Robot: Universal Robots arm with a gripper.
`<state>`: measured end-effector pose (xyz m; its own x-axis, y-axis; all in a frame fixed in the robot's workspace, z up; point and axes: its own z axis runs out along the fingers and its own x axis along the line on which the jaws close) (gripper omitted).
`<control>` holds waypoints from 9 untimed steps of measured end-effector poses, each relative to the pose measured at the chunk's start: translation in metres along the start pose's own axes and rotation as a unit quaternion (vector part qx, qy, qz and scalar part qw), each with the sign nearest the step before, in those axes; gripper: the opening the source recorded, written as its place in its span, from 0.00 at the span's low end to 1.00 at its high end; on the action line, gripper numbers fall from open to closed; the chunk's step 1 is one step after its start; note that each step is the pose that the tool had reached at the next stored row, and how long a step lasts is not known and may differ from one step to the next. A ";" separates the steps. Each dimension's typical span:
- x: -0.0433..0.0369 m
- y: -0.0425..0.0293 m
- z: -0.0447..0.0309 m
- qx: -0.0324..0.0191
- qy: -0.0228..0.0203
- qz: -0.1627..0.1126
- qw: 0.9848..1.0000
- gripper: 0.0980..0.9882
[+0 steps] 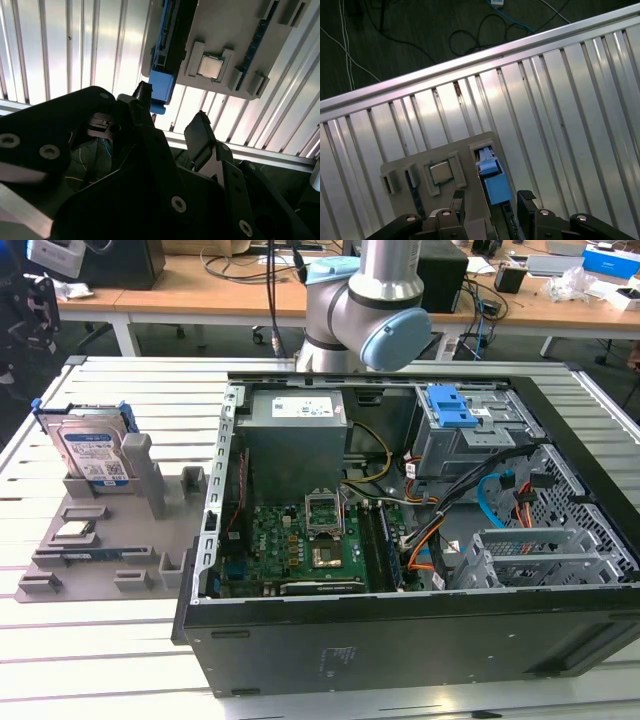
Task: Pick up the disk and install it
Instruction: 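Pick up the disk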
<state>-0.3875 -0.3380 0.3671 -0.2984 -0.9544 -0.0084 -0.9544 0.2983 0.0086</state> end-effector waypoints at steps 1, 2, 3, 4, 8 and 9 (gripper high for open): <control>-0.0003 0.0000 0.0005 0.000 0.000 0.000 1.000 0.50; -0.0005 -0.0001 0.0011 0.000 0.000 0.000 1.000 0.50; -0.0008 -0.0001 0.0017 0.000 0.000 0.000 1.000 0.50; -0.0012 -0.0001 0.0022 0.000 0.001 0.000 1.000 0.50; -0.0035 -0.0001 0.0069 0.001 0.004 -0.001 1.000 0.50; -0.0039 -0.0002 0.0080 0.001 0.004 -0.001 1.000 0.50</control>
<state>-0.3862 -0.3343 0.3592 -0.2963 -0.9551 0.0000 -0.9551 0.2963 0.0059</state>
